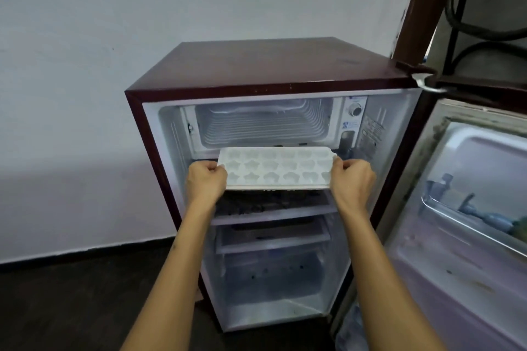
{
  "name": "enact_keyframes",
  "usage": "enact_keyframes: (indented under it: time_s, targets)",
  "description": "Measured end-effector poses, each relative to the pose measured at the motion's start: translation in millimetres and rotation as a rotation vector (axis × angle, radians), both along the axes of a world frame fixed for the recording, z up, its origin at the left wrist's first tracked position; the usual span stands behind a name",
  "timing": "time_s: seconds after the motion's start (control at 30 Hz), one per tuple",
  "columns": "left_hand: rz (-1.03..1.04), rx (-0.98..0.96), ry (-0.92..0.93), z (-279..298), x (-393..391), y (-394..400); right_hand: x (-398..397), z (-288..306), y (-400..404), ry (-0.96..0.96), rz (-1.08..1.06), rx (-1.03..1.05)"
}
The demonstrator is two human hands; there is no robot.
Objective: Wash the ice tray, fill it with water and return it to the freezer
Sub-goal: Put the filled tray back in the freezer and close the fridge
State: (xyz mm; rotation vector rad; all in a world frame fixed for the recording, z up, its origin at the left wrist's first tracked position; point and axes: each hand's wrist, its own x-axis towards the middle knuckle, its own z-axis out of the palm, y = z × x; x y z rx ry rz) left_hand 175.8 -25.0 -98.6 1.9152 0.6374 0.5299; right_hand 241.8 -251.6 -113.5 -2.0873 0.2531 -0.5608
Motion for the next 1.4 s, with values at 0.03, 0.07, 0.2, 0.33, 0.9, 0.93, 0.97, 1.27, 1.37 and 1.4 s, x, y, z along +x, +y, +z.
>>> enact_keyframes:
  time_s: [0.03, 0.07, 0.2, 0.33, 0.9, 0.93, 0.97, 1.27, 1.37, 1.4]
  targets:
    - [0.005, 0.031, 0.01, 1.0, 12.1, 3.8, 12.5, -1.6, 4.0, -0.001, 0.006, -0.002]
    - [0.014, 0.064, 0.025, 1.8, 23.3, 7.3, 24.4, -2.9, 7.7, -0.002, 0.015, -0.002]
    - [0.034, 0.184, 0.091, 0.5, 61.8, 20.2, 68.3, -5.2, 22.5, -0.015, 0.055, -0.024]
    - [0.028, 0.252, 0.154, -2.2, 97.8, 29.5, 108.8, -7.4, 31.2, 0.0, 0.107, -0.025]
    - [0.105, 0.374, 0.186, -2.9, 208.7, 60.8, 217.0, -2.8, 66.3, -0.014, 0.208, -0.105]
    - [0.11, 0.363, 0.187, -3.4, 210.2, 61.6, 221.7, -2.6, 67.2, -0.002, 0.209, -0.109]
    - [0.112, 0.36, 0.187, -4.2, 212.0, 62.5, 227.0, -2.9, 68.0, 0.001, 0.212, -0.111]
    - [0.127, 0.333, 0.182, -11.8, 212.7, 58.0, 241.5, -16.9, 71.8, 0.014, 0.232, -0.221]
    - [0.134, 0.322, 0.183, -16.1, 212.7, 58.4, 244.3, -20.2, 71.6, -0.002, 0.237, -0.231]
    - [0.136, 0.319, 0.188, -16.5, 212.6, 58.4, 244.3, -20.5, 71.8, -0.007, 0.235, -0.233]
